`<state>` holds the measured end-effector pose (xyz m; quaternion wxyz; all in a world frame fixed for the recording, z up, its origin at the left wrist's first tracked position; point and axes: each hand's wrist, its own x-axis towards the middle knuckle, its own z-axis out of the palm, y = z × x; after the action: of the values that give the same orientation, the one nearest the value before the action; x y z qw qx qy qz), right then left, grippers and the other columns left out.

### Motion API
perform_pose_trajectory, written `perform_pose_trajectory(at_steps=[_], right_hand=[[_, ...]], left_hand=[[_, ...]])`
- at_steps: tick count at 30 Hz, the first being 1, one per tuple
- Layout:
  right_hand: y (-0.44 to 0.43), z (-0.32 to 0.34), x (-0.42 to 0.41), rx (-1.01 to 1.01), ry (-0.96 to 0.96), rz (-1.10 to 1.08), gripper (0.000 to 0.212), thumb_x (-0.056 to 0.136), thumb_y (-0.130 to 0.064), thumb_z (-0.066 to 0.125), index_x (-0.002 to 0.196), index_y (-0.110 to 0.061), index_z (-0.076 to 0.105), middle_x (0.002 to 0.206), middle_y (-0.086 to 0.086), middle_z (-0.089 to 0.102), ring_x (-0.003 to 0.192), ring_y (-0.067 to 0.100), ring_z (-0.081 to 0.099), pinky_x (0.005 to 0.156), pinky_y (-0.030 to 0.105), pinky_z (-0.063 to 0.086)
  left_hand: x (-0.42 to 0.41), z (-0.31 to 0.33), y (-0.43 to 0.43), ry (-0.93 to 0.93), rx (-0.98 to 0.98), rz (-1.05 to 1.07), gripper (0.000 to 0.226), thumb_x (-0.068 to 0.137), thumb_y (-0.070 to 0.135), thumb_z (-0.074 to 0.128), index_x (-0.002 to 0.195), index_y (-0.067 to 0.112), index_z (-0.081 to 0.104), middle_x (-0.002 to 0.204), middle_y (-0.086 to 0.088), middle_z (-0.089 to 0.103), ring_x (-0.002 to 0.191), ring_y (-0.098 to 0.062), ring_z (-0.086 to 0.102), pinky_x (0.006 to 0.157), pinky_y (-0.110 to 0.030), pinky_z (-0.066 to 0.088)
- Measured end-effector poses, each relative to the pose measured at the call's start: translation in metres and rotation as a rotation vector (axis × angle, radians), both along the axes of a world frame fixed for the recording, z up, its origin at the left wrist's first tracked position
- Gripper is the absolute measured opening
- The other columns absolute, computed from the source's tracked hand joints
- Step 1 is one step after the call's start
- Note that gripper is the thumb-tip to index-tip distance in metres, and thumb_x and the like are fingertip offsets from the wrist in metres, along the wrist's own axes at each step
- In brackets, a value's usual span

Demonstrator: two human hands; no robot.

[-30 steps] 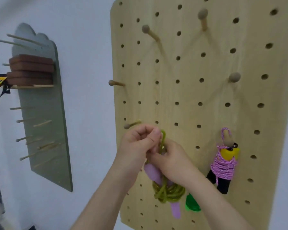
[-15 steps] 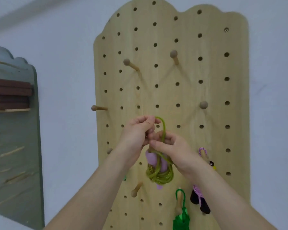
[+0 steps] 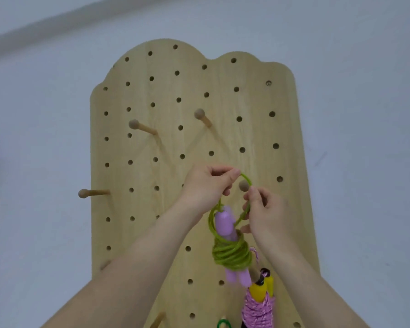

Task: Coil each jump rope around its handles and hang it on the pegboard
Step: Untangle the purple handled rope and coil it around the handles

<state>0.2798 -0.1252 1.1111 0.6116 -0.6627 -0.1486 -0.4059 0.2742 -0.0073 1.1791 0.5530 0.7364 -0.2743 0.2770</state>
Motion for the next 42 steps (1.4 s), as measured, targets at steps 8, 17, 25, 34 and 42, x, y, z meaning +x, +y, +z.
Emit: perform_pose_trajectory(at_steps=[8,17,25,34,42], right_hand=[[-0.022,0.015,0.037,0.178,0.14,0.115,0.035,0.104,-0.019,0.038,0.076,-0.009,0.055,0.068,0.008,0.054,0.045,0.021,0.061,0.052,0.035,0.057],[-0.015,0.006,0.076,0.357,0.207,0.207,0.032,0.105,-0.022,0.04,0.081,-0.012,0.058,0.072,0.013,0.062,0.05,0.018,0.068,0.056,0.034,0.058],[-0.027,-0.011,0.085,0.047,0.056,-0.07,0.01,0.097,-0.02,0.056,0.09,-0.015,0.05,0.075,-0.006,0.056,0.065,0.01,0.058,0.063,0.029,0.051],[-0.038,-0.024,0.075,-0.382,0.058,-0.12,0.008,0.088,-0.017,0.054,0.093,-0.021,0.059,0.089,-0.004,0.059,0.082,0.017,0.056,0.065,0.031,0.041],[-0.06,-0.037,0.042,-0.264,0.045,0.157,0.019,0.086,-0.008,0.056,0.076,-0.023,0.063,0.062,0.005,0.061,0.059,0.027,0.058,0.057,0.038,0.048]], left_hand=[[0.048,0.003,-0.023,-0.039,-0.01,0.111,0.019,0.093,0.002,0.054,0.091,0.015,0.068,0.076,-0.002,0.07,0.061,-0.002,0.063,0.055,-0.011,0.043],[0.088,-0.007,-0.032,-0.073,-0.082,0.262,0.015,0.079,0.012,0.075,0.077,0.026,0.072,0.076,0.006,0.072,0.077,-0.011,0.068,0.08,-0.03,0.056],[0.065,-0.089,0.0,0.199,-0.156,0.079,0.074,0.063,0.034,0.082,0.128,0.04,0.048,0.124,0.011,0.053,0.112,-0.009,0.057,0.094,-0.037,0.051],[0.063,-0.108,-0.017,0.002,0.201,0.312,0.058,0.074,0.029,0.079,0.119,0.049,0.047,0.097,0.016,0.066,0.079,0.002,0.063,0.073,-0.015,0.051],[0.056,-0.131,0.003,0.023,0.138,0.403,0.055,0.078,0.042,0.074,0.128,0.035,0.052,0.107,0.011,0.058,0.099,-0.006,0.055,0.079,-0.021,0.048]])
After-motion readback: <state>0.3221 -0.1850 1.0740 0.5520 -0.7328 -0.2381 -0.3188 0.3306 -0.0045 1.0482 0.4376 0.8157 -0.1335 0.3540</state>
